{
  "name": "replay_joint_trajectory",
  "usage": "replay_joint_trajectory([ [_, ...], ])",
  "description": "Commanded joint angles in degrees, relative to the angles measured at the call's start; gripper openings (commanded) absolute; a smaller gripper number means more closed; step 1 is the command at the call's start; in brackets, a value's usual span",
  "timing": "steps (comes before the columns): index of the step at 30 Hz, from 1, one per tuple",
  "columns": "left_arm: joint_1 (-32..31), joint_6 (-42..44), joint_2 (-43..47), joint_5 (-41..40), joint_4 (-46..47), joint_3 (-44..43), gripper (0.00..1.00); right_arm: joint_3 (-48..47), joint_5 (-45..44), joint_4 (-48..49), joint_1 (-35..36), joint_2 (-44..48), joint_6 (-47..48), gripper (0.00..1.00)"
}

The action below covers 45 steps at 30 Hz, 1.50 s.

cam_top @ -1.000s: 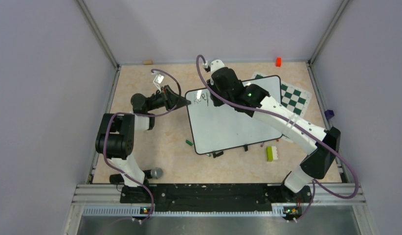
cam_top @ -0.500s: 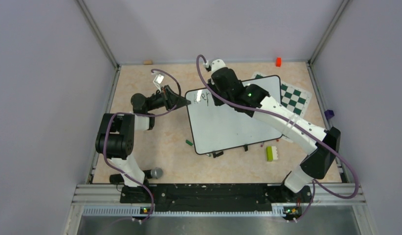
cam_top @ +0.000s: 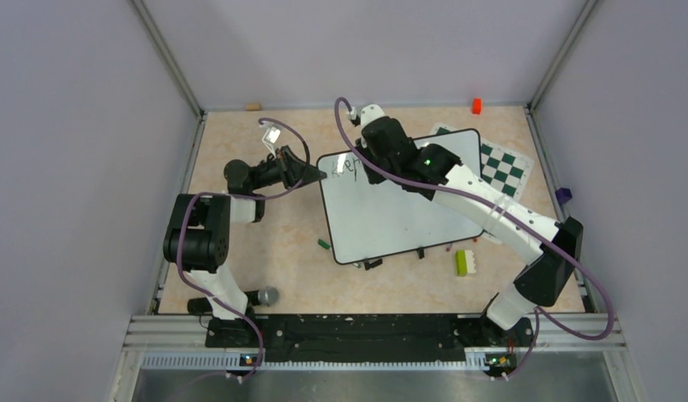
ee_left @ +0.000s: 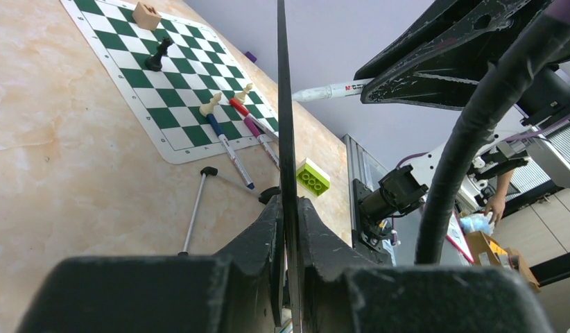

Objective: Write a sentence on the whiteboard

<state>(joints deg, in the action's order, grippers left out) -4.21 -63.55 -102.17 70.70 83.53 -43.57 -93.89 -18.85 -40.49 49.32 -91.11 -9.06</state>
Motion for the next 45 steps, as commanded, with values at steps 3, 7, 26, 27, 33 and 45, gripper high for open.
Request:
replay_joint_trajectory([
  [3, -0.19, 1.76, 0.82, 2.23, 3.92, 0.32, 0.10, -1.56, 1.80, -0.54, -0.37, 1.10, 0.58, 0.00],
  [7, -0.19, 1.78, 0.73, 2.20, 3.92, 0.30, 0.10, -1.51, 3.02, 0.68, -0.35, 0.60, 0.52, 0.00],
  [26, -0.19, 1.87, 0.74, 2.34, 3.75, 0.34, 0.10, 6.55, 6.45, 10.87, -1.22, 10.66, 2.99, 0.00],
  [27, -0.19, 1.85, 0.78, 2.33, 3.71, 0.29, 0.10, 7.61, 6.65, 11.76, -1.58, 11.62, 2.77, 0.00],
  [33, -0.19, 2.28, 0.93, 2.44, 3.38, 0.26, 0.10, 14.91, 4.39, 18.88, -2.71, 17.49, 2.52, 0.00],
  [45, -0.20, 3.85, 1.16, 3.45, 1.08, 0.31, 0.11, 17.25, 2.42, 19.22, -3.64, 21.44, 2.81, 0.00],
])
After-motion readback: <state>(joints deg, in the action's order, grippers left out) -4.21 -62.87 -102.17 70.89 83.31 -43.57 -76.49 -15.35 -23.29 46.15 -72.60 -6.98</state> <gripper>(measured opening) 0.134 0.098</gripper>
